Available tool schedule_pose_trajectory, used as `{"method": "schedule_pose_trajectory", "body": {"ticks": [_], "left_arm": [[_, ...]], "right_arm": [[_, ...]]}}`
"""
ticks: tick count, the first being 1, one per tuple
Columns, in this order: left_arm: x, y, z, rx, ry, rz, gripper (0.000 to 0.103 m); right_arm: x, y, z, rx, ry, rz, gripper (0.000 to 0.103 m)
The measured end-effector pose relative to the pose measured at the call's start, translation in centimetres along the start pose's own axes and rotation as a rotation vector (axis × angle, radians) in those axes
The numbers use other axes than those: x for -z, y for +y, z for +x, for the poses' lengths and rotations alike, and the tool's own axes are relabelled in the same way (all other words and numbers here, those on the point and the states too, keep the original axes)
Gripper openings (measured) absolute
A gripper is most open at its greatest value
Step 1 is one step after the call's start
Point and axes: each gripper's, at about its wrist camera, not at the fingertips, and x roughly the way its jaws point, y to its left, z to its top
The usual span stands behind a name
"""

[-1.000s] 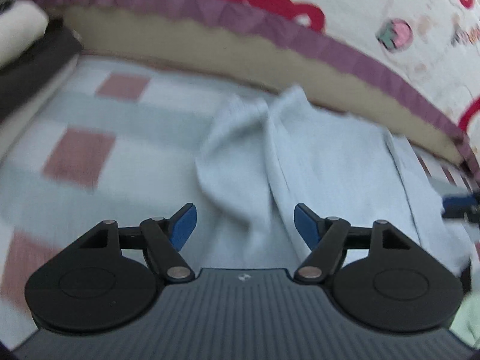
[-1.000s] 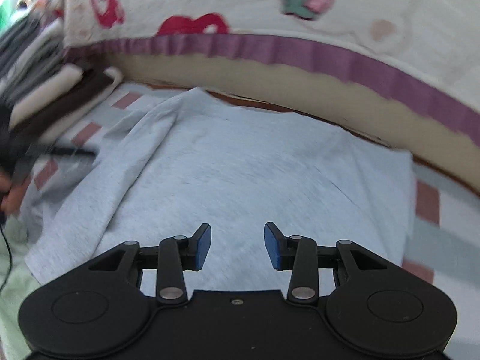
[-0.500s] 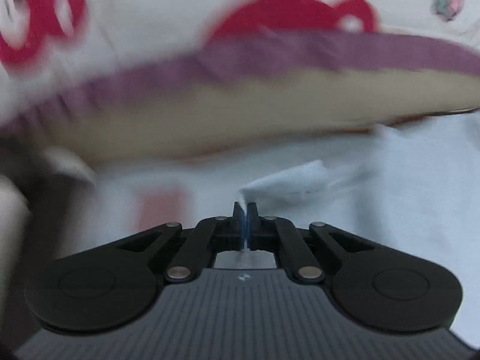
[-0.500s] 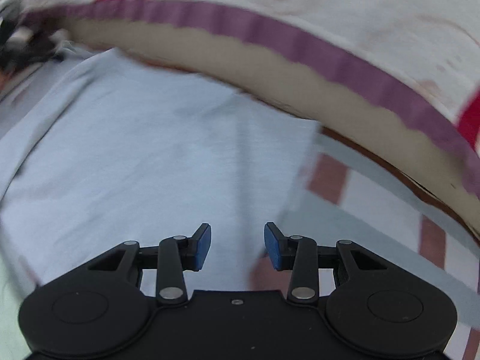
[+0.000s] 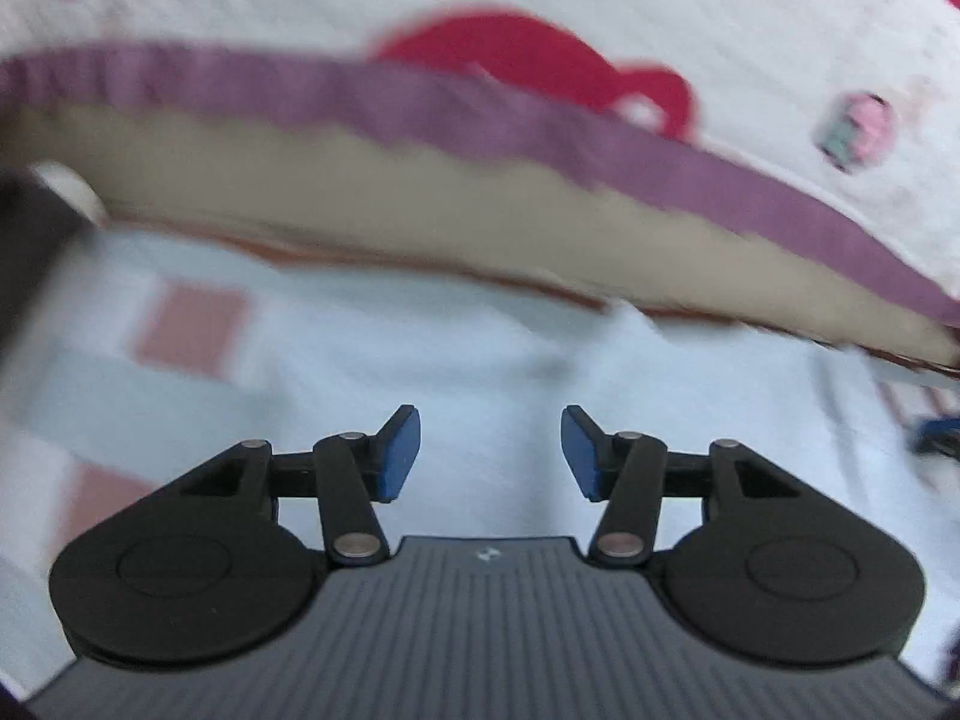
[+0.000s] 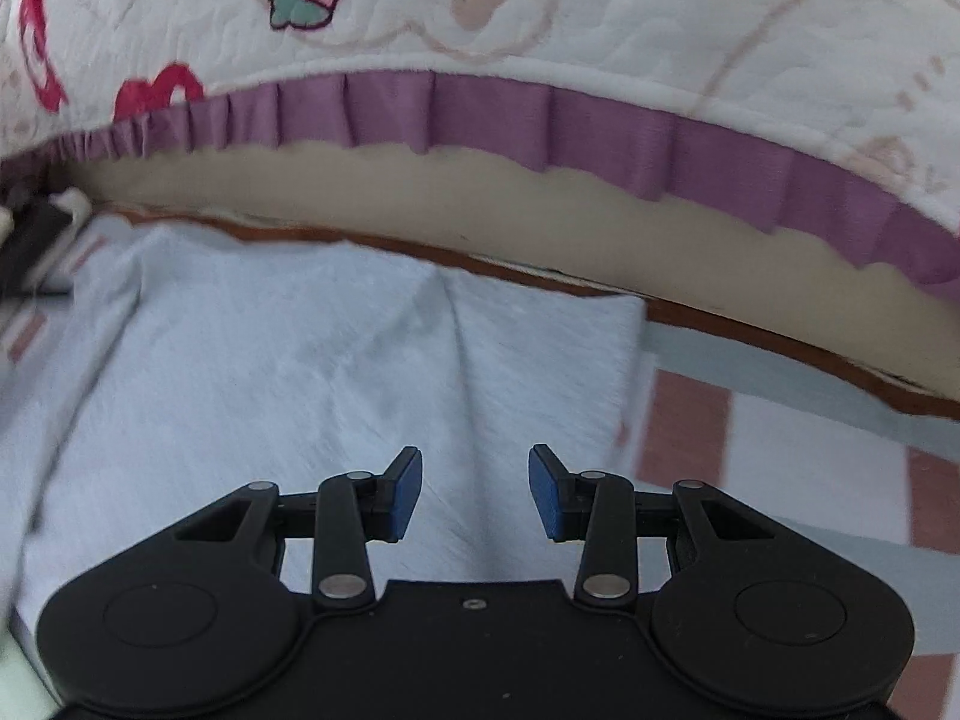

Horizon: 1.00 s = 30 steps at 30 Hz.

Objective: Fold clothes

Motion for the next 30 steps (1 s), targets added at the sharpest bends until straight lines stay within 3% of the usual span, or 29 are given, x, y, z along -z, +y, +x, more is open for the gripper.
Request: {"method": "schedule_pose_trajectory", "body": {"ticks": [2, 4, 6, 7, 10, 12, 14, 15, 16, 17, 22, 26, 30], "left_arm": [[1.2, -1.1, 1.0, 0.006, 0.044, -0.002, 0.059], [2.2, -2.2, 2.0, -0.028, 0.089, 0.025, 0.059], [2.5, -4.0, 2.5, -0.109, 0.140, 0.133, 0.036], [2.6, -4.9, 2.4, -0.135, 0.142, 0.189, 0.008], [2.3, -7.2, 1.8, -0.168, 0.108, 0.306, 0.005], [1.6, -7.2, 2.2, -0.162, 0.105, 0.304, 0.004], [0.5, -6.2, 2.8, -0.175, 0.106, 0.262, 0.004], [0.0, -5.7, 3.0, -0.188, 0.104, 0.245, 0.004], [-0.5, -5.2, 2.9, -0.204, 0.093, 0.233, 0.003], [-1.0, -4.6, 2.4, -0.224, 0.081, 0.223, 0.003], [-3.3, -1.4, 1.7, -0.228, 0.051, 0.168, 0.003], [-4.4, 0.0, 2.4, -0.271, 0.050, 0.216, 0.003], [-5.5, 0.0, 3.8, -0.291, 0.074, 0.281, 0.004]], "right_arm": [[-0.3, 0.9, 0.4, -0.015, -0.022, 0.008, 0.045], [-0.7, 1.8, 0.8, -0.029, -0.036, 0.009, 0.049], [-0.8, 2.4, 1.3, -0.049, -0.046, 0.042, 0.049], [-0.7, 2.6, 1.6, -0.066, -0.048, 0.067, 0.049], [0.2, 3.6, 3.6, -0.071, -0.014, 0.113, 0.050], [0.3, 4.3, 4.3, -0.041, -0.036, 0.119, 0.059], [0.1, 4.8, 4.8, -0.020, -0.052, 0.139, 0.061], [-0.2, 5.0, 5.1, 0.001, -0.043, 0.121, 0.047], [-0.6, 5.1, 5.1, 0.035, -0.033, 0.073, 0.010], [-1.0, 5.3, 5.2, 0.070, -0.024, 0.023, 0.010], [-2.2, 2.3, 2.6, 0.056, -0.075, 0.040, 0.009], [-3.3, -1.6, 1.7, 0.082, -0.089, 0.139, 0.009], [-3.8, -2.7, 2.5, 0.117, -0.059, 0.069, 0.009]]}}
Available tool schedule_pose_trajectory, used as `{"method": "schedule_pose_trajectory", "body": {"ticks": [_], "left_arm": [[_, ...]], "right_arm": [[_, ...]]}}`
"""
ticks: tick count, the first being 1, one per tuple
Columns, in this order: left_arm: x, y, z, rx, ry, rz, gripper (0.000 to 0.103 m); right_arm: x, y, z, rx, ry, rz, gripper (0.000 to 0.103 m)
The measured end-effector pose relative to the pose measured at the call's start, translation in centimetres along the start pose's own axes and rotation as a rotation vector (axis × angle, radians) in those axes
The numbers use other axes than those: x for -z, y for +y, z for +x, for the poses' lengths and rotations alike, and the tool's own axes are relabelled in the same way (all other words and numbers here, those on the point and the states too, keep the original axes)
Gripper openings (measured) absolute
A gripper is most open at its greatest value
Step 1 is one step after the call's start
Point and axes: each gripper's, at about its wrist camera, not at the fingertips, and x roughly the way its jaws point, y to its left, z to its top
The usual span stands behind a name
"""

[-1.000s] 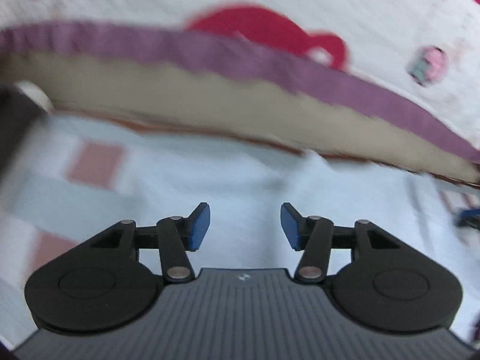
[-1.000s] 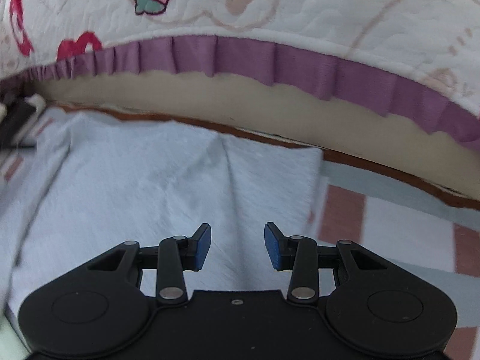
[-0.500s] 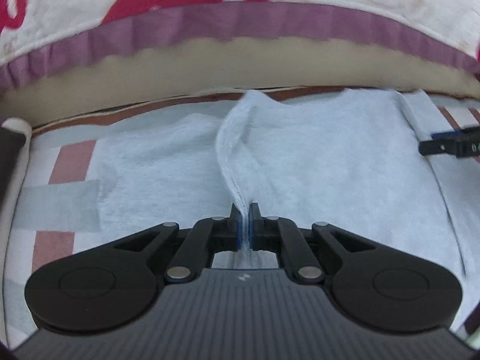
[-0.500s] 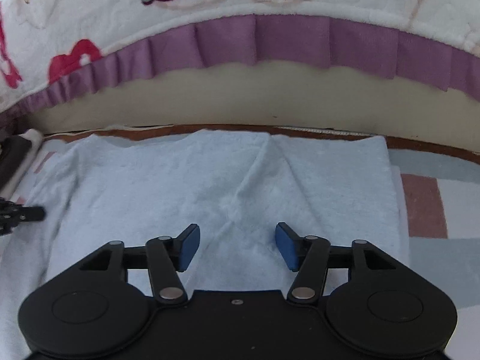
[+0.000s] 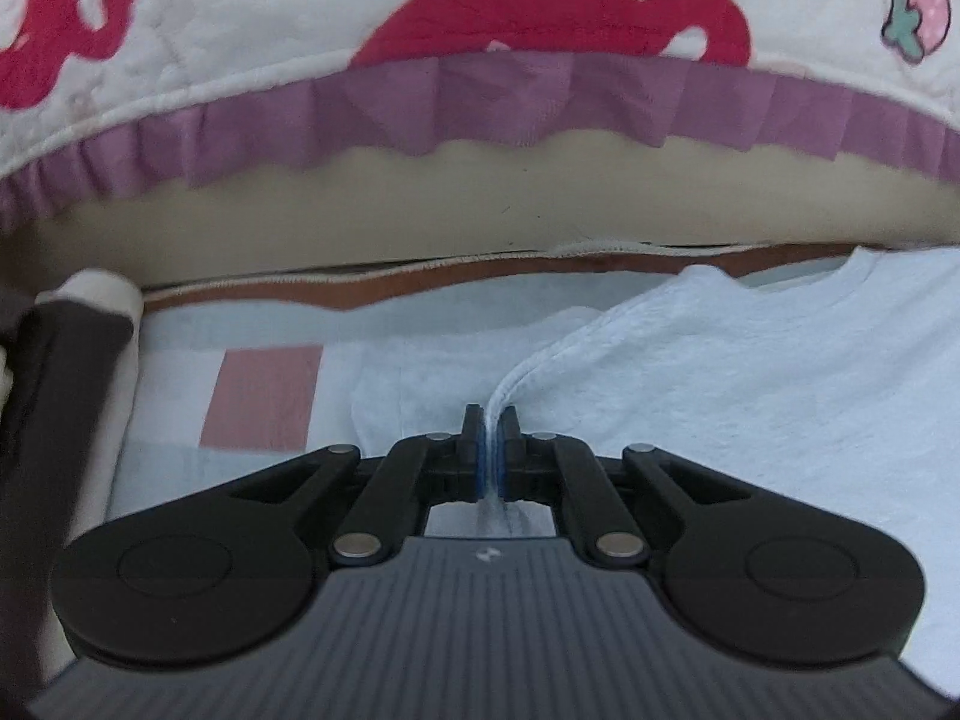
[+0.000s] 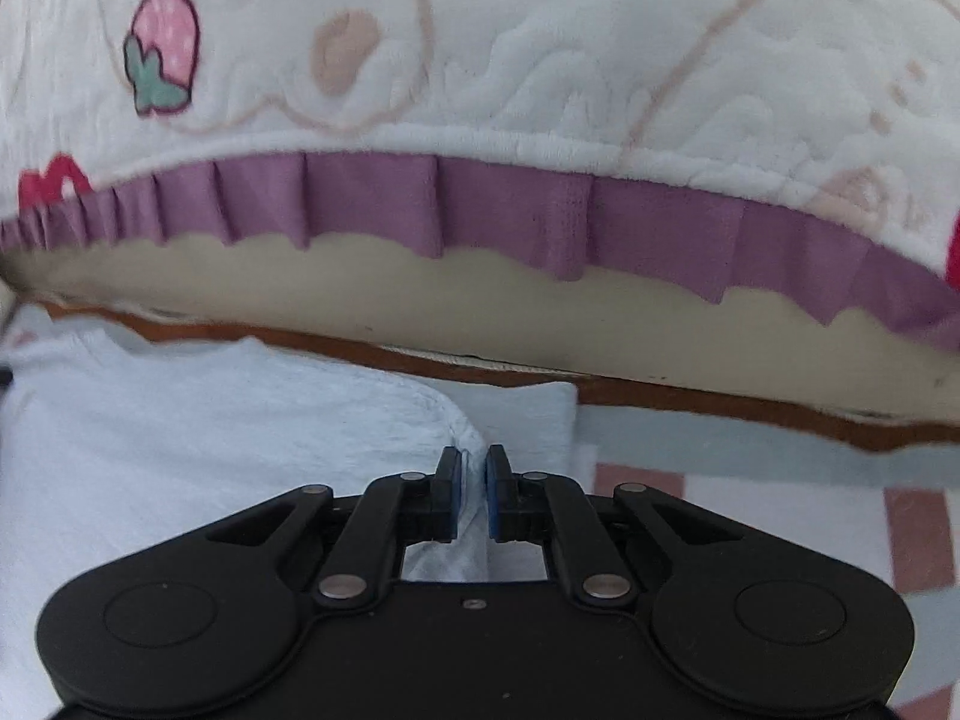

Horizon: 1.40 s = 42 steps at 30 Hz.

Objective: Fold clothes

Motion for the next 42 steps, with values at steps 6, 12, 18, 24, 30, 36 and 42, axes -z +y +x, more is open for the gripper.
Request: {"method": "schedule_pose_trajectory", "body": {"ticks": [6, 12, 18, 24, 30, 36, 42], "left_arm": [[-0.6, 0.7, 2.4, 0.034, 0.044, 0.038, 0.005], [-0.1, 2.9, 2.6, 0.099, 0.002, -0.098, 0.005], [0.7, 6.9, 1.0, 0.099, -0.103, -0.321, 0.006], [6.0, 10.8, -7.5, 0.240, -0.264, -0.524, 0.010], [14.3, 8.7, -13.8, 0.270, -0.228, -0.396, 0.011], [18.8, 4.8, -16.8, 0.252, -0.101, -0.154, 0.021], [19.9, 4.0, -17.1, 0.293, -0.135, -0.139, 0.039]], "right_arm": [[0.3, 0.0, 0.6, -0.002, 0.018, -0.051, 0.008], [0.0, 0.0, 2.2, 0.028, 0.053, -0.065, 0.009], [-0.5, 0.6, 3.6, 0.158, 0.079, 0.053, 0.025], [-1.5, 6.0, 0.1, 0.296, -0.107, 0.008, 0.045], [-1.5, 15.1, -3.3, -0.096, -0.130, -0.103, 0.049], [4.7, 27.7, -7.1, -0.580, -0.051, -0.495, 0.047], [8.9, 34.3, -6.4, -0.517, -0.025, -0.774, 0.048]]}}
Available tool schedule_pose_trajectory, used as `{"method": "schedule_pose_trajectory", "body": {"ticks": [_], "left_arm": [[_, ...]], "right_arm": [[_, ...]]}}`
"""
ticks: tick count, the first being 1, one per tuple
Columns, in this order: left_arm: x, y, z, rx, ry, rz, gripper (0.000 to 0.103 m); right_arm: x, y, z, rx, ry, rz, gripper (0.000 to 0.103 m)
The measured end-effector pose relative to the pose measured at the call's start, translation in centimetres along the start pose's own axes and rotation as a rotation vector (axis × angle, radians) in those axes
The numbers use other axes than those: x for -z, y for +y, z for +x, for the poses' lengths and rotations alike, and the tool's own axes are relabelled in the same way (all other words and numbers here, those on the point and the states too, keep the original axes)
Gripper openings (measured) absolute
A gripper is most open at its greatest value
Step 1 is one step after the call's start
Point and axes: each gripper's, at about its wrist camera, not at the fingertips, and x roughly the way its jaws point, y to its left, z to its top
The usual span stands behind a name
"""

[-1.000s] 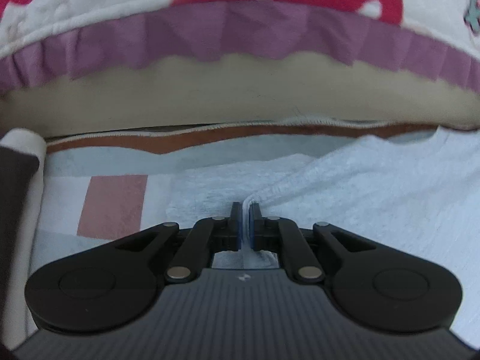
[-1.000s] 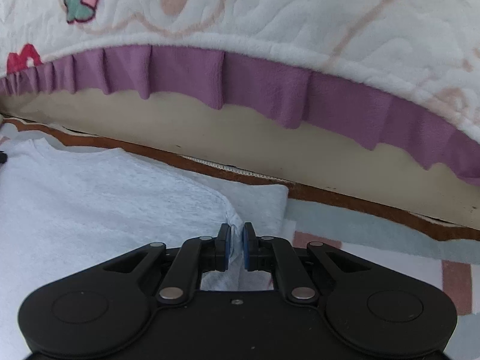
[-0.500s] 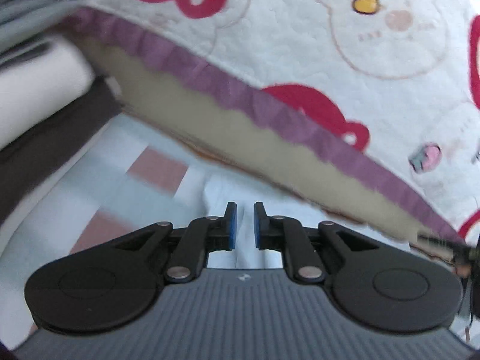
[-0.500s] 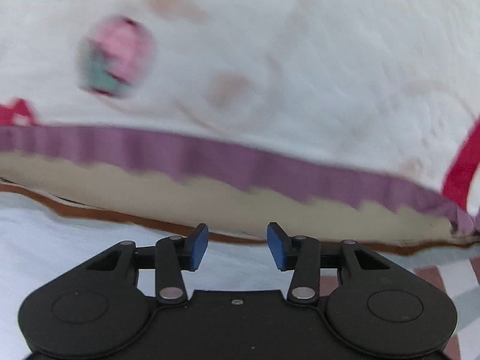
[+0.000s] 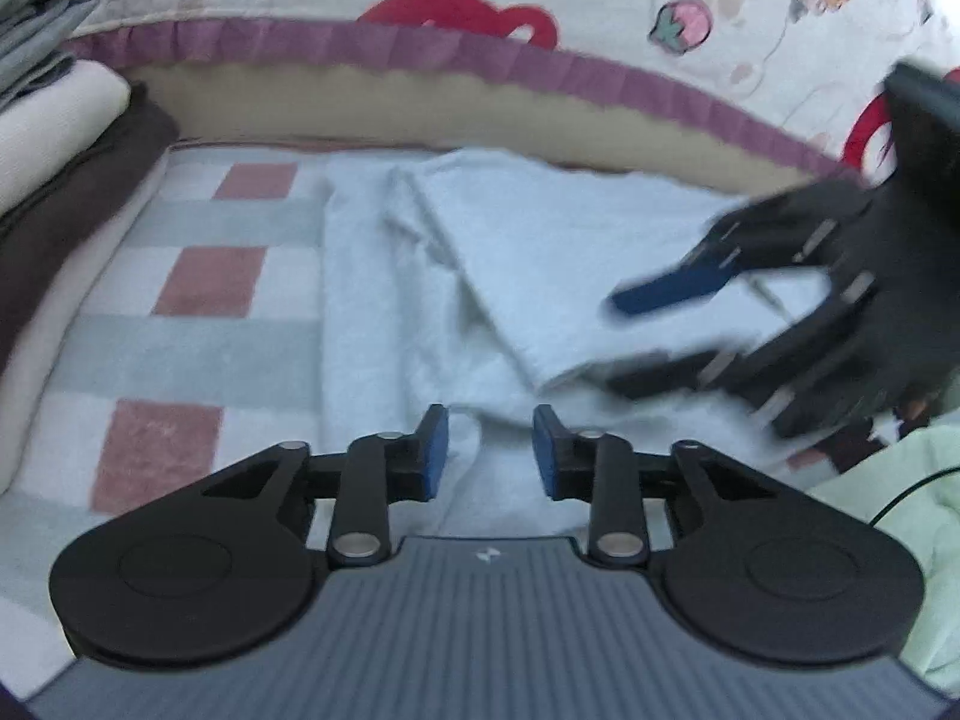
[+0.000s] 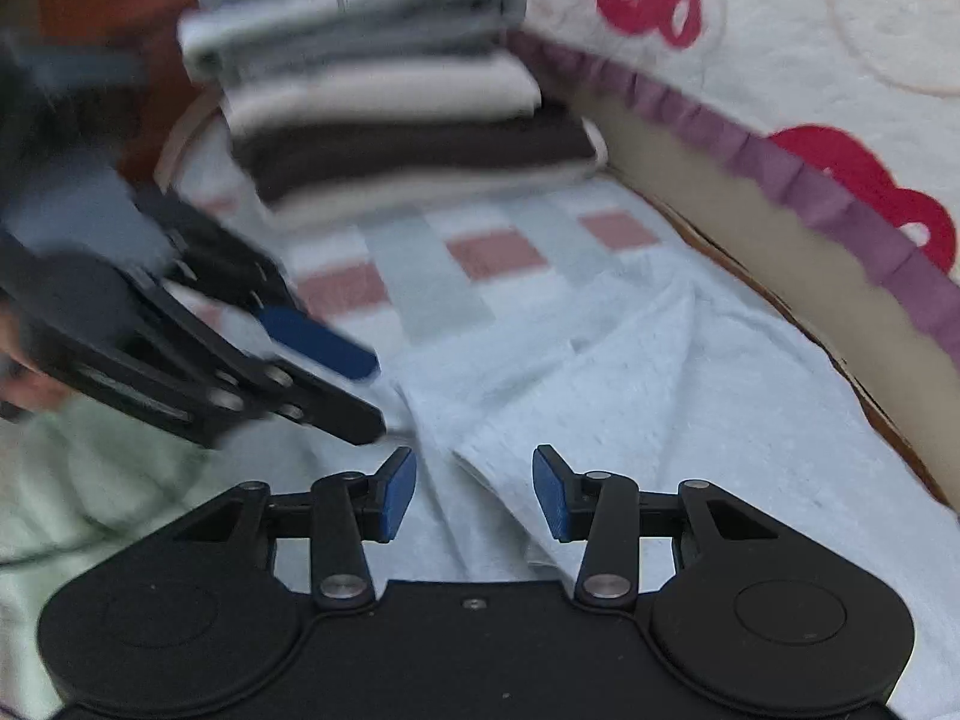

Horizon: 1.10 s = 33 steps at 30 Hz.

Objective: Fold clothes

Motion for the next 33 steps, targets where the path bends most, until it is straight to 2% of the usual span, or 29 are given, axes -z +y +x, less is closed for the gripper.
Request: {"method": "schedule_pose_trajectory", "body": {"ticks": [2, 3, 4, 5, 7, 8, 11, 14, 16, 17, 18, 19, 24, 26, 27, 28, 29, 31, 33], "left_arm": [[0.3, -0.3, 0.9, -0.022, 0.010, 0.013, 0.043], [0.4, -0.7, 1.7, -0.066, 0.036, 0.052, 0.043], [0.6, -1.3, 2.5, -0.105, 0.065, 0.102, 0.043], [1.0, -1.9, 3.1, -0.133, 0.092, 0.155, 0.043], [1.8, -2.7, 3.5, -0.156, 0.131, 0.216, 0.043], [2.0, -2.7, 3.5, -0.156, 0.142, 0.219, 0.042], [2.1, -2.1, 3.2, -0.154, 0.163, 0.184, 0.041], [2.0, -1.5, 3.1, -0.171, 0.166, 0.149, 0.041], [2.0, -1.4, 3.1, -0.175, 0.164, 0.142, 0.041], [2.0, -1.4, 3.1, -0.174, 0.164, 0.143, 0.041], [2.0, -1.5, 3.1, -0.173, 0.165, 0.144, 0.041], [2.0, -1.6, 3.2, -0.174, 0.162, 0.150, 0.042], [1.4, -2.2, 4.7, -0.184, 0.145, 0.174, 0.043], [1.1, -2.1, 5.3, -0.184, 0.125, 0.170, 0.043], [1.0, -2.1, 5.5, -0.183, 0.112, 0.170, 0.043], [1.0, -2.1, 5.6, -0.193, 0.096, 0.178, 0.030], [0.9, -2.1, 5.6, -0.208, 0.086, 0.191, 0.012], [0.9, -2.0, 5.3, -0.246, 0.079, 0.192, 0.011], [0.8, -1.2, 4.8, -0.244, 0.076, 0.141, 0.011]], "right_arm": [[0.0, 0.2, 2.2, 0.104, 0.065, -0.069, 0.050], [0.1, 0.2, 3.1, 0.155, 0.098, -0.108, 0.051], [0.1, 0.0, 3.3, 0.198, 0.112, -0.118, 0.051], [-0.1, -0.6, 2.8, 0.204, 0.091, -0.090, 0.049], [0.1, -2.9, 1.1, 0.155, 0.014, 0.080, 0.002], [0.1, -4.1, 0.2, 0.129, -0.025, 0.168, 0.006], [2.2, -8.3, -2.2, 0.179, -0.103, 0.471, 0.005], [5.1, -11.6, -3.1, 0.248, -0.035, 0.658, 0.008], [5.9, -12.5, -3.8, 0.318, 0.042, 0.740, 0.026], [6.5, -12.8, -4.5, 0.339, 0.042, 0.793, 0.034], [7.1, -13.1, -5.3, 0.314, 0.010, 0.841, 0.049], [7.8, -13.4, -5.8, 0.275, -0.018, 0.885, 0.055], [11.0, -14.1, -5.9, 0.026, -0.102, 1.155, 0.056], [11.7, -13.4, -5.2, -0.065, -0.127, 1.219, 0.056], [11.6, -12.9, -4.6, -0.097, -0.122, 1.232, 0.056], [11.5, -12.4, -4.0, -0.128, -0.116, 1.245, 0.056], [11.3, -11.7, -3.7, -0.160, -0.114, 1.237, 0.056], [10.4, -10.1, -3.8, -0.194, -0.117, 1.171, 0.056], [9.4, -8.8, -3.7, -0.218, -0.096, 1.067, 0.056]]}}
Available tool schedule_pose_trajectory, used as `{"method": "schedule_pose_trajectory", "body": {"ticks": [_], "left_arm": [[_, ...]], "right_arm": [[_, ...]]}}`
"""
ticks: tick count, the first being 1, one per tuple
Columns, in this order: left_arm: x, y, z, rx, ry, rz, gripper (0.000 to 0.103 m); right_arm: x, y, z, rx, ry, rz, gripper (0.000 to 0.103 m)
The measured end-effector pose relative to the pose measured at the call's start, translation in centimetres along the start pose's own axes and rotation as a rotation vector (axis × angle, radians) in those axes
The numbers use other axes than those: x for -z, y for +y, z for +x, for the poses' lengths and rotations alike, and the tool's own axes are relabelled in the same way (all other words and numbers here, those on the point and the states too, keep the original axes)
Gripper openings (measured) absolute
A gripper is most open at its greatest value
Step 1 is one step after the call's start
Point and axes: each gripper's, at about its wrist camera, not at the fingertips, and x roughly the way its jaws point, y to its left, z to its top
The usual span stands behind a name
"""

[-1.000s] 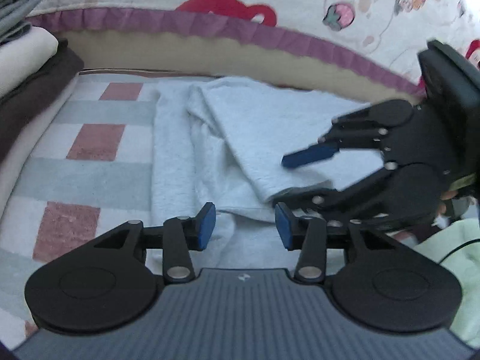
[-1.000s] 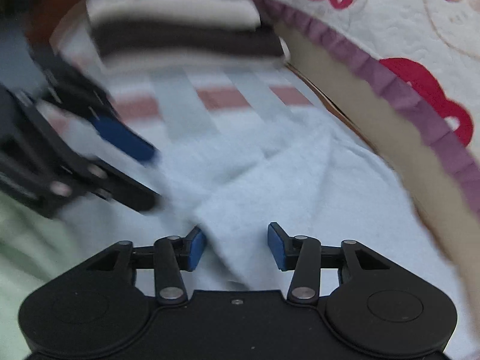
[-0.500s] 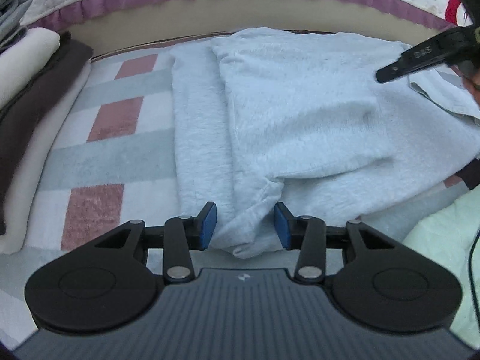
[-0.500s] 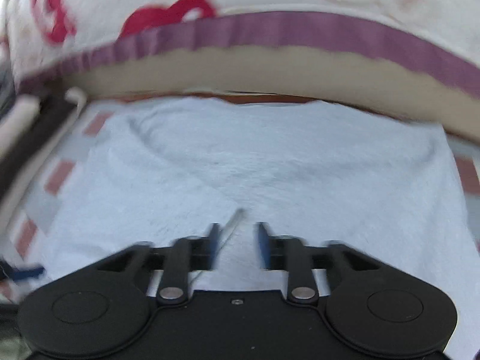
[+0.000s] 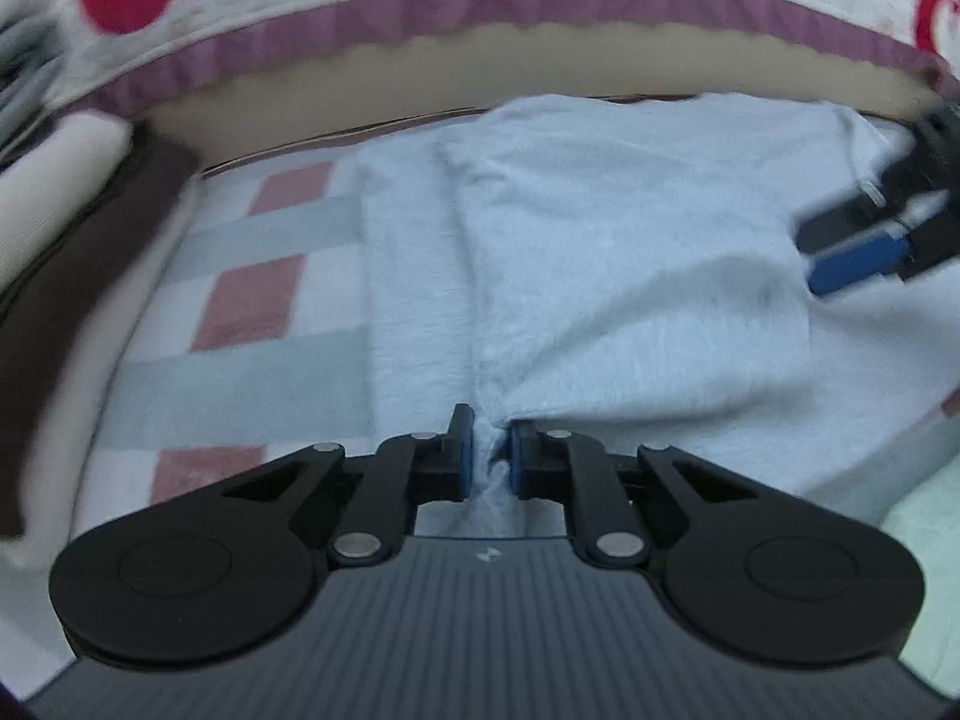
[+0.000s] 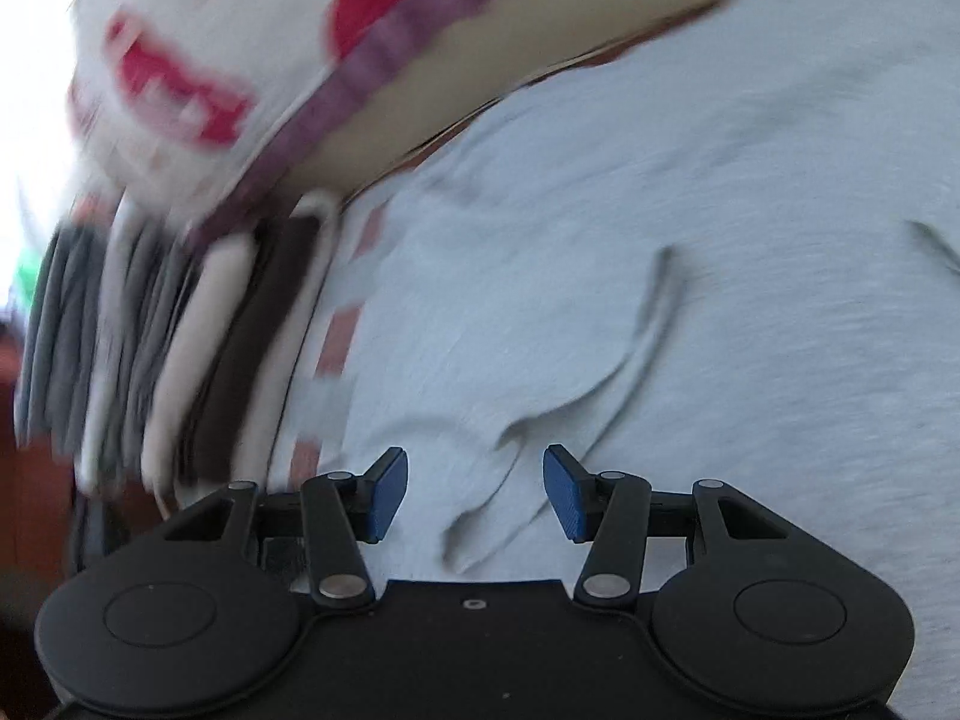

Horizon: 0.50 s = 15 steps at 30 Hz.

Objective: Fold clothes

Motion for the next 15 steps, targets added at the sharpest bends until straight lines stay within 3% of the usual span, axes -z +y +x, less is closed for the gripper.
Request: {"method": "schedule_pose_trajectory", "body": {"ticks": [3, 6, 9, 11, 13, 15], "left_arm": [[0.1, 1.1, -0.2, 0.022, 0.012, -0.061, 0.012], [0.2, 2.3, -0.6, 0.017, 0.048, -0.137, 0.025], [1.1, 4.6, -1.8, 0.022, 0.102, -0.300, 0.035], [2.3, 6.4, -2.5, 0.062, 0.120, -0.470, 0.043], [3.7, 7.8, -2.8, 0.111, 0.138, -0.633, 0.045], [4.0, 7.0, -2.5, 0.112, 0.137, -0.624, 0.049]], "right_arm": [[1.5, 1.8, 0.6, 0.022, 0.081, -0.163, 0.056], [3.7, 3.9, 0.7, 0.106, 0.124, -0.397, 0.056], [6.3, 5.9, 0.9, 0.224, 0.156, -0.666, 0.056], [8.0, 6.6, 1.0, 0.291, 0.169, -0.822, 0.056], [8.6, 6.8, 1.2, 0.327, 0.156, -0.885, 0.056], [8.7, 6.7, 1.3, 0.337, 0.121, -0.894, 0.056]]}}
